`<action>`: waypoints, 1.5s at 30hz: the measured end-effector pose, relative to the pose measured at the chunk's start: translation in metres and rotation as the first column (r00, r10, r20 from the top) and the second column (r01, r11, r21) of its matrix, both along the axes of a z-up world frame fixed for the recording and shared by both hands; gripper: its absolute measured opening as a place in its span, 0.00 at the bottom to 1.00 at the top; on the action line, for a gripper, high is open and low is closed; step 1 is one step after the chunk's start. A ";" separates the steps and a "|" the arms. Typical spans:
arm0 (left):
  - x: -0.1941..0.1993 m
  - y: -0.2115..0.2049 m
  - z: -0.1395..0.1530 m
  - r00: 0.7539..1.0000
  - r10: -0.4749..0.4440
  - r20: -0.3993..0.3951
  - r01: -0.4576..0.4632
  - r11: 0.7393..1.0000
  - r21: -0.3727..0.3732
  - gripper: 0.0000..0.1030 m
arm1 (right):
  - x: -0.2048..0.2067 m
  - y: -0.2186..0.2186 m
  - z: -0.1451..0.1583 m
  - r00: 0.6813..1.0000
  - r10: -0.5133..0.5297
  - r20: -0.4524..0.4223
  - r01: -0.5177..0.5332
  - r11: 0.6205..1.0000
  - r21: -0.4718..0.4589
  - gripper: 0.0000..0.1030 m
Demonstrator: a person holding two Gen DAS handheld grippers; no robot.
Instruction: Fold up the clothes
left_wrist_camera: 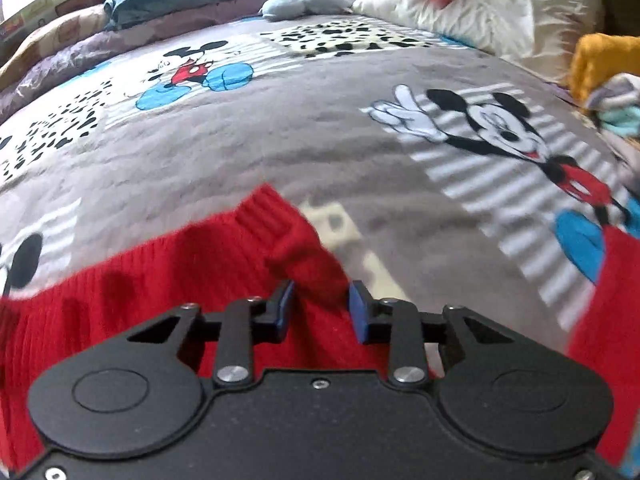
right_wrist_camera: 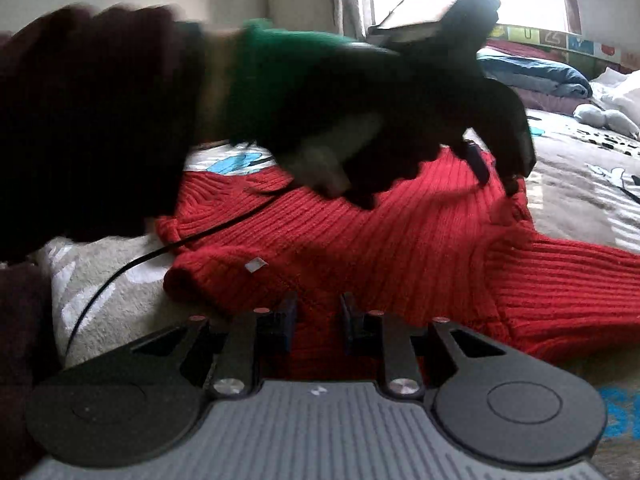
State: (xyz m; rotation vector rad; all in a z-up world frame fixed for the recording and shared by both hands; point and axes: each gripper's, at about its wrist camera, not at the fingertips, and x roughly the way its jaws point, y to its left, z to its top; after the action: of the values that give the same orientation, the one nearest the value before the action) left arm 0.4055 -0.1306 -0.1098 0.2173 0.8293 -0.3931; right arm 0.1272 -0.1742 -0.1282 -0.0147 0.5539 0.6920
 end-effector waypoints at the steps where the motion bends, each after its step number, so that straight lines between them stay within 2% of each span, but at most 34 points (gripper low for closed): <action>1: 0.008 -0.003 0.000 1.000 0.005 -0.001 -0.005 1.000 -0.003 0.28 | 0.000 0.000 0.000 1.000 0.000 -0.002 0.000 1.000 0.003 0.25; 4: 0.031 -0.008 -0.002 0.999 0.039 -0.016 -0.039 0.999 0.003 0.27 | -0.001 -0.001 0.000 1.000 0.001 -0.007 -0.001 1.000 0.010 0.25; 11: 0.069 -0.006 0.001 0.992 0.101 -0.077 -0.107 0.992 -0.072 0.27 | -0.007 -0.003 0.000 1.000 0.004 -0.021 -0.003 1.000 0.027 0.25; 13: 0.073 0.002 0.013 0.989 0.120 -0.090 -0.134 0.978 -0.163 0.27 | -0.003 -0.002 -0.001 1.000 0.005 -0.023 -0.004 1.000 0.029 0.25; 15: 0.068 0.019 0.030 0.988 0.137 -0.072 -0.150 0.959 -0.239 0.27 | -0.001 0.000 -0.004 1.000 0.005 -0.023 -0.004 1.000 0.029 0.25; 17: 0.058 0.043 0.045 0.987 0.152 -0.045 -0.159 0.945 -0.285 0.27 | -0.001 0.001 -0.004 1.000 0.005 -0.023 -0.004 1.000 0.030 0.25; 19: 0.044 0.076 0.058 0.981 0.194 -0.019 -0.191 0.934 -0.301 0.27 | -0.001 -0.001 -0.003 1.000 0.004 -0.022 -0.004 1.000 0.028 0.25; 24: 0.004 0.162 0.064 0.950 0.313 0.024 -0.293 0.912 -0.287 0.27 | -0.002 -0.002 -0.002 1.000 0.002 -0.024 -0.001 1.000 0.031 0.25; 26: -0.010 0.194 0.060 0.931 0.363 0.024 -0.342 0.896 -0.285 0.27 | -0.003 -0.001 -0.001 1.000 0.001 -0.023 0.000 1.000 0.030 0.25; 28: -0.024 0.215 0.054 0.925 0.379 0.025 -0.358 0.891 -0.278 0.27 | -0.003 -0.001 -0.001 1.000 0.000 -0.024 0.001 0.999 0.032 0.25; 32: -0.032 0.219 0.034 0.938 0.347 0.019 -0.335 0.917 -0.217 0.27 | -0.002 -0.001 -0.002 1.000 0.000 -0.026 0.001 0.999 0.037 0.25; 37: -0.007 0.215 0.009 0.947 0.321 -0.011 -0.315 0.922 -0.224 0.27 | 0.000 -0.005 -0.003 0.999 0.000 -0.033 0.002 0.999 0.051 0.25; 38: 0.003 0.217 0.005 0.941 0.338 -0.023 -0.335 0.917 -0.219 0.27 | 0.000 -0.005 -0.003 0.999 0.000 -0.035 0.002 0.999 0.054 0.25; 41: 0.030 0.227 0.000 0.910 0.410 -0.069 -0.413 0.877 -0.245 0.20 | 0.002 -0.007 -0.004 0.999 0.001 -0.042 0.001 0.998 0.064 0.25; 42: 0.039 0.230 0.000 0.896 0.436 -0.084 -0.443 0.861 -0.251 0.15 | 0.003 -0.007 -0.004 0.999 0.002 -0.045 0.001 0.998 0.068 0.25; 45: 0.054 0.240 0.000 0.854 0.508 -0.113 -0.519 0.812 -0.267 0.14 | 0.005 -0.010 -0.004 0.998 0.004 -0.059 0.001 0.996 0.087 0.25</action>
State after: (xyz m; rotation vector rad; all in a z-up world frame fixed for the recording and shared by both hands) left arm 0.4592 0.1092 -0.1101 -0.2910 0.8195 0.0002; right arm 0.1324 -0.1839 -0.1327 0.0870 0.5803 0.7194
